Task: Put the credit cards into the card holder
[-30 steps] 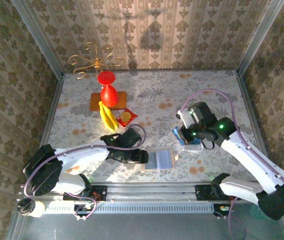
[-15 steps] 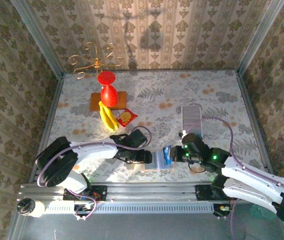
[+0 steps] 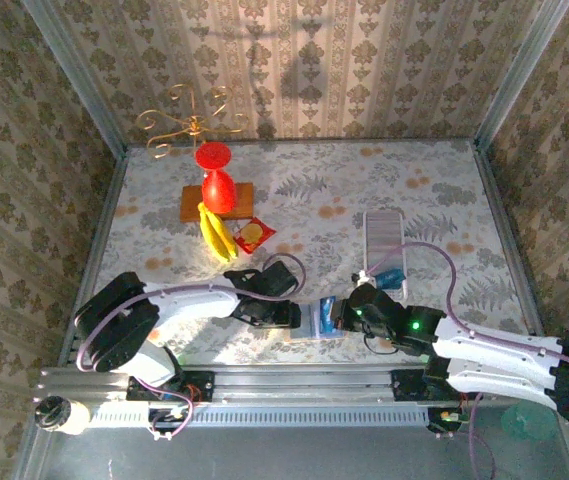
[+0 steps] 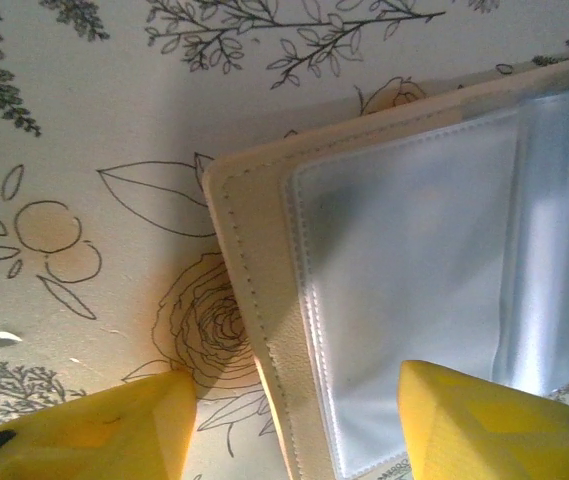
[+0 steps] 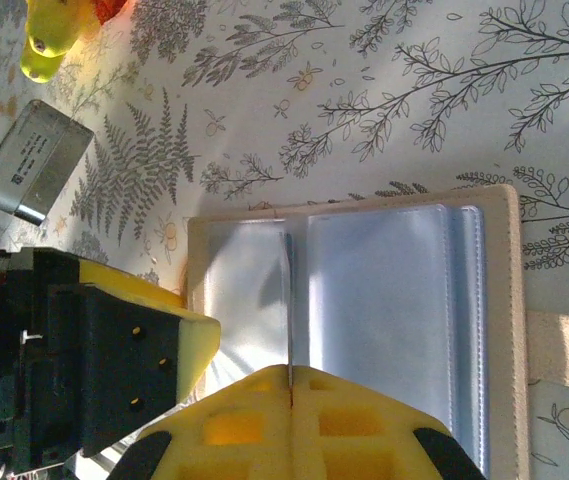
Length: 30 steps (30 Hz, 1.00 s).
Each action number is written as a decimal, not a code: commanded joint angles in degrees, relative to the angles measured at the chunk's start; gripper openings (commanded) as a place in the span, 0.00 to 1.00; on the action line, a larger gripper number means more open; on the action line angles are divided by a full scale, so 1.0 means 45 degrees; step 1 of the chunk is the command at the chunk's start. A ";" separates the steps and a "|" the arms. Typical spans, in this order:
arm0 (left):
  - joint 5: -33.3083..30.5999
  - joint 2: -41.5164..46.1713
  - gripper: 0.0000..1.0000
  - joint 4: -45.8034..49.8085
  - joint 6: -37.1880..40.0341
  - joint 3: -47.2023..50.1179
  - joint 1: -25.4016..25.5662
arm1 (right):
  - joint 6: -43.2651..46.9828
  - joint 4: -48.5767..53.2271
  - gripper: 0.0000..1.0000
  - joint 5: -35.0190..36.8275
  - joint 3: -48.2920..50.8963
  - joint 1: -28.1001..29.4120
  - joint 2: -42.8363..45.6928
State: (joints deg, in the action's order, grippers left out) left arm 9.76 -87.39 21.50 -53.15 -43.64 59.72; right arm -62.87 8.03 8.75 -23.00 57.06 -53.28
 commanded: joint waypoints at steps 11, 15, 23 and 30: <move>-0.0049 -0.0885 0.39 0.0477 -0.0046 0.0141 0.0267 | -0.0964 -0.2350 0.00 0.1557 0.0253 0.0465 -0.1559; -0.0069 -0.0814 0.35 0.0477 -0.0084 0.0243 0.0271 | -0.1100 -0.2764 0.00 0.1712 0.0504 0.0465 -0.1542; -0.0078 -0.0790 0.29 0.0496 -0.0046 0.0244 0.0265 | -0.1302 -0.3833 0.00 0.1956 0.0883 0.0465 -0.1971; -0.0049 -0.0762 0.28 0.0511 0.0030 0.0264 0.0257 | -0.1263 -0.4951 0.00 0.1833 0.0913 0.0479 -0.2467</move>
State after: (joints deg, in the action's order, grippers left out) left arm 7.64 -88.38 24.43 -53.12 -44.60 59.92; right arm -67.81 -10.52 14.48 -19.38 58.78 -63.94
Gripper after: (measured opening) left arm 0.279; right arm 0.039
